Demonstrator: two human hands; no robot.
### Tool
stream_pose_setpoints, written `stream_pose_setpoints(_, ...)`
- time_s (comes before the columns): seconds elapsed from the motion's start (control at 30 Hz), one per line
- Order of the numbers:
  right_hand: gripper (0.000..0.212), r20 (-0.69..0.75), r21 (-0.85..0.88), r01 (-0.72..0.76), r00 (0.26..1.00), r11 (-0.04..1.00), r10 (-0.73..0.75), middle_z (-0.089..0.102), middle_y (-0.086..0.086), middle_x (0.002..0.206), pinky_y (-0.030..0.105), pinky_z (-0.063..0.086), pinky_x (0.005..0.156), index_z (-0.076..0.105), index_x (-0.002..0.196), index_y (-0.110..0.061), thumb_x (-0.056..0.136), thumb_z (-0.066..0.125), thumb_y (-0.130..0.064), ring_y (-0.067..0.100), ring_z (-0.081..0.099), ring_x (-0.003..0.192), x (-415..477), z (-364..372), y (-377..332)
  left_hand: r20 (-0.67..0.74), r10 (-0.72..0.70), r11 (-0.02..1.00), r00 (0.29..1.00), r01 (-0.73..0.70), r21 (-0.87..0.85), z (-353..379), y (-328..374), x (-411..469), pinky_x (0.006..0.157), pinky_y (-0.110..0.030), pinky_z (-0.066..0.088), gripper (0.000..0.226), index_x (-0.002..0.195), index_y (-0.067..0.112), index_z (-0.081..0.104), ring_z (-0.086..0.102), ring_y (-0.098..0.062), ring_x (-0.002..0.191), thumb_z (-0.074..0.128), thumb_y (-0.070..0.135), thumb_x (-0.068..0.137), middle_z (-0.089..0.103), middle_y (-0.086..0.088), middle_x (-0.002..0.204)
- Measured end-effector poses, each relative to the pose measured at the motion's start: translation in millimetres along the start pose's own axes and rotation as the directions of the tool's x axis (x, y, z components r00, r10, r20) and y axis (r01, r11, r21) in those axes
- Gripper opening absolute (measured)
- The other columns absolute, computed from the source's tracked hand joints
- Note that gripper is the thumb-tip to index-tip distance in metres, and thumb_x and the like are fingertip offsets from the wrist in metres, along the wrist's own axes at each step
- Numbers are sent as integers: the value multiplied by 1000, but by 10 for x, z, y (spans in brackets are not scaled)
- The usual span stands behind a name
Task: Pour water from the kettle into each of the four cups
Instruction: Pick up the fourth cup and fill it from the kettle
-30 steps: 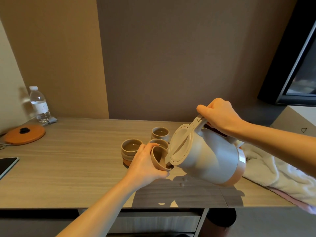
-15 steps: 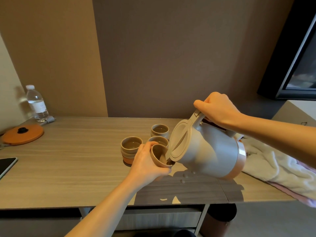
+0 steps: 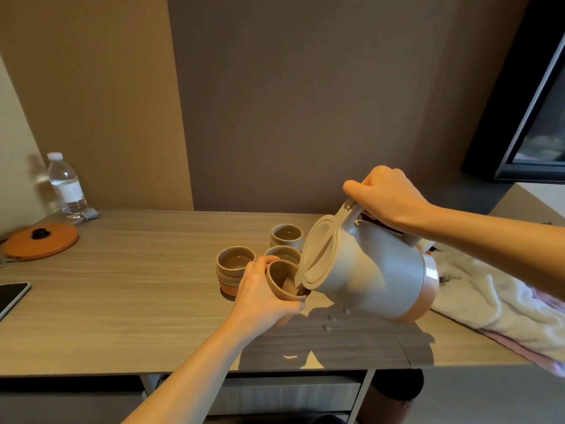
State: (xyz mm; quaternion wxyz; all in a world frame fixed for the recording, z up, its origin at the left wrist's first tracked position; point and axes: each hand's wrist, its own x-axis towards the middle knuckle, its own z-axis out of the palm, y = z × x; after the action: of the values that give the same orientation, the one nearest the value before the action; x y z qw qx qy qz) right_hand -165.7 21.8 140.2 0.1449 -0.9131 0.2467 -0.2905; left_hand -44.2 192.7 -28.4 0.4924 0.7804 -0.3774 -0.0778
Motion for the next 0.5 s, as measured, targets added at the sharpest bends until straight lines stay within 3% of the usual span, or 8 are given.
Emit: stream_pose_setpoints(0.5, 54, 34, -59, -2, 999, 998, 4, 39, 4, 44, 26, 28, 46, 41, 41, -13, 90, 51, -32, 17, 33, 43, -39, -18, -91, 5, -7, 999, 1000, 7, -36, 59, -20, -9, 71, -12, 40, 85, 114, 36, 43, 52, -6, 102, 93, 39, 45, 50, 13, 115)
